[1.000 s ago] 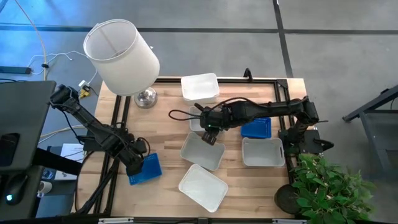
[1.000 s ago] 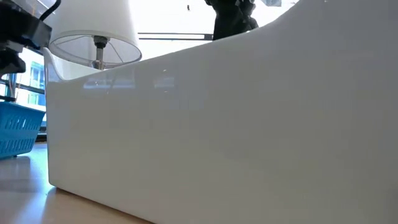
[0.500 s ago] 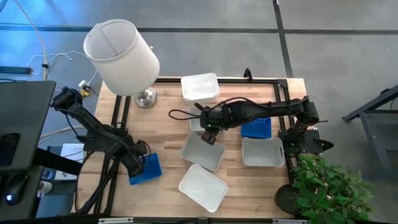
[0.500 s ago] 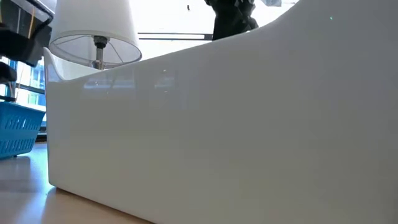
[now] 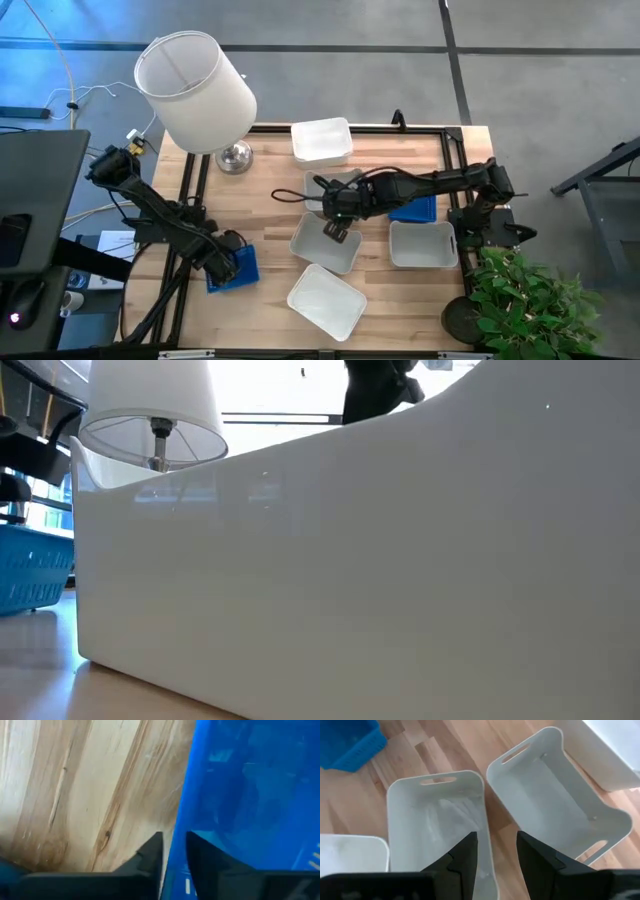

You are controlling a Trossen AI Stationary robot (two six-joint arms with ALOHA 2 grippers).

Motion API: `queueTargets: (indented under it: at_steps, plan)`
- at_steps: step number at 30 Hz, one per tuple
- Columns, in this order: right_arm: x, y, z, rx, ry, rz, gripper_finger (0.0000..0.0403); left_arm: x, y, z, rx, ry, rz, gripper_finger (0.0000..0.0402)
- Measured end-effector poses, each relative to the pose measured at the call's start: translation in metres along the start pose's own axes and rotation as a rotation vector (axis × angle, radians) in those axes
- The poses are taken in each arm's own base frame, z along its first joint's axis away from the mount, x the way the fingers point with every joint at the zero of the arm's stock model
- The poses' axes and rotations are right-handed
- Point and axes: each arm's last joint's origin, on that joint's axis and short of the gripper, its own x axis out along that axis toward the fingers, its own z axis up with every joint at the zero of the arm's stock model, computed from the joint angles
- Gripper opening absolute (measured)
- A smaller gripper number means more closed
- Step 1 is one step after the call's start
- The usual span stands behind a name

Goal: Stack baskets by color
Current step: Stack the left blue bin into the top blue bin

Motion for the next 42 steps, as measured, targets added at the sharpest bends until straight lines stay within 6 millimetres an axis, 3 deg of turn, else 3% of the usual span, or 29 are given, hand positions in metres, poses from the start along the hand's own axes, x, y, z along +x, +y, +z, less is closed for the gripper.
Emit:
queueTargets:
  at_steps: [4, 15, 26, 35, 42]
  plan:
    - [-0.003, 0.007, -0.005, -0.012, 0.0, 0.011, 0.0124, -0.004, -0.002, 0.003, -0.004, -0.063, 0.006, 0.0008]
    - [-0.009, 0.024, -0.016, -0.105, -0.05, -0.025, 0.0124, -0.043, -0.015, 0.019, -0.01, -0.21, 0.009, 0.0001]
    - [-0.011, 0.03, -0.01, -0.197, -0.16, -0.035, 0.0124, -0.085, 0.0, 0.028, 0.025, -0.318, 0.246, 0.0]
    - [-0.008, 0.026, 0.006, -0.235, -0.224, 0.026, 0.0124, -0.094, 0.014, 0.05, 0.103, -0.488, 0.437, 0.0]
    - [-0.007, 0.018, 0.017, -0.18, -0.32, -0.08, 0.0124, -0.094, 0.027, 0.067, 0.174, -0.523, 0.583, 0.0]
